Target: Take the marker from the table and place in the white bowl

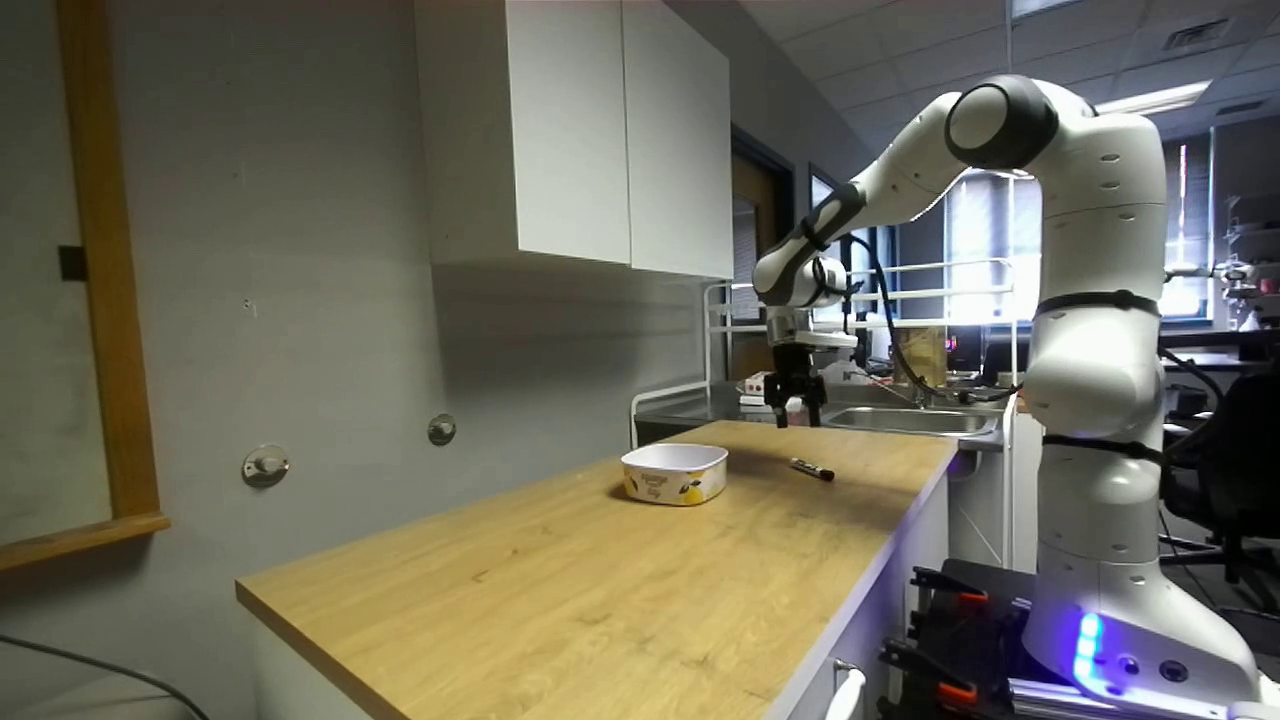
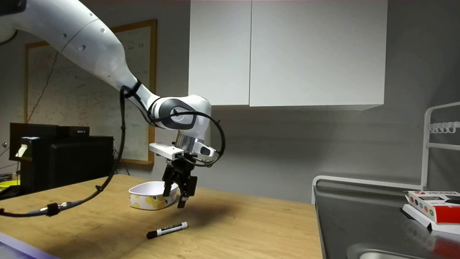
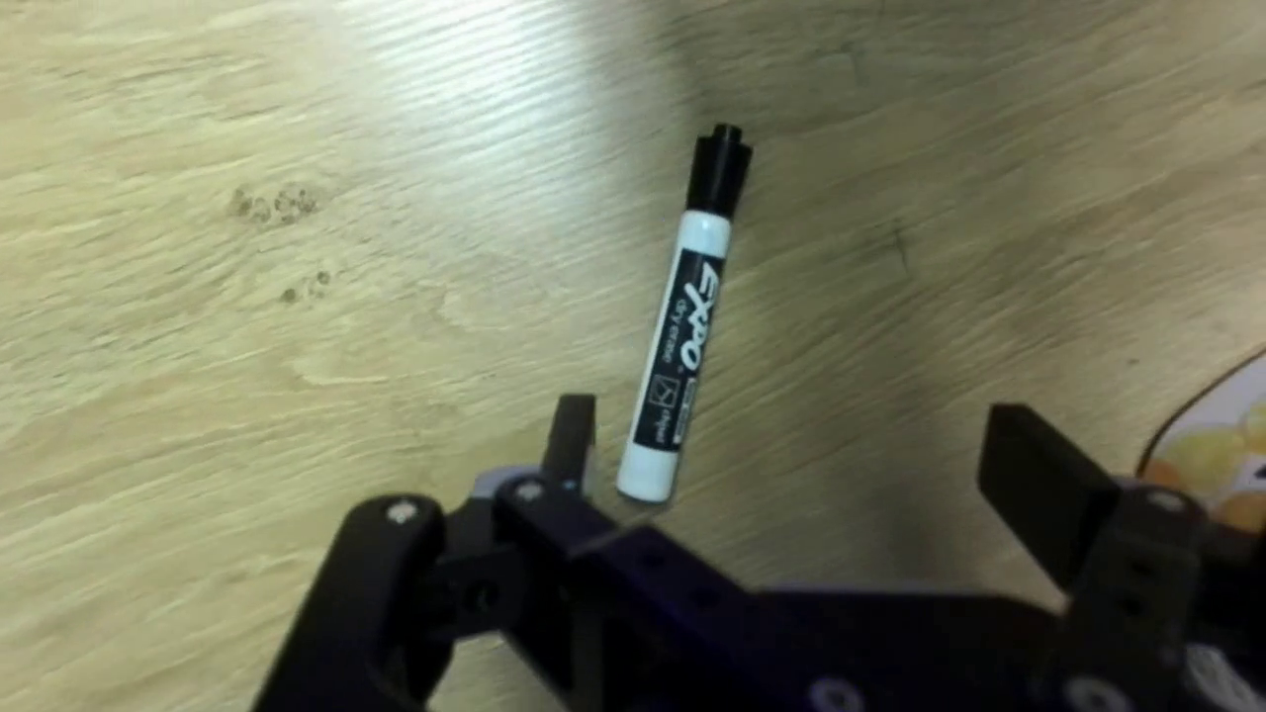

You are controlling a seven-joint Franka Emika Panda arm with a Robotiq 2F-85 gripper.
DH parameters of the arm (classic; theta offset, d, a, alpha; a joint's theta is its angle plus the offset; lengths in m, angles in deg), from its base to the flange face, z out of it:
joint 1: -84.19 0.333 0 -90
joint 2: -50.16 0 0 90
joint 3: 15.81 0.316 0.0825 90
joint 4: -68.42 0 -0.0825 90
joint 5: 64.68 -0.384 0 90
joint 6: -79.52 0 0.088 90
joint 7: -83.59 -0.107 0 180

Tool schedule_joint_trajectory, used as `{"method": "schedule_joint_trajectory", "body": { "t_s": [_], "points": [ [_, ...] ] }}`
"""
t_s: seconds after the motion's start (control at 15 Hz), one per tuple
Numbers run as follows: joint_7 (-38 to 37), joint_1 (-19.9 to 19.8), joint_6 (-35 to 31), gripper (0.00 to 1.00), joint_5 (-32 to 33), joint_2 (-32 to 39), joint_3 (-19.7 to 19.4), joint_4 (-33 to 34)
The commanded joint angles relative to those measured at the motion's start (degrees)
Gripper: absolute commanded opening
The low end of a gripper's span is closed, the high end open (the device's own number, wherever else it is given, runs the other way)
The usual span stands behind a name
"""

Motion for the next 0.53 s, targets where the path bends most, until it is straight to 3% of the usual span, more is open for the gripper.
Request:
{"method": "schedule_joint_trajectory", "body": {
  "t_s": [0.0, 0.47],
  "points": [
    [-1.87, -1.06, -2.72, 1.00, -5.17, 2.43, -0.44, 0.30],
    [-7.41, -1.29, -8.53, 1.00, -4.92, 5.77, -0.18, -0.86]
  ]
}}
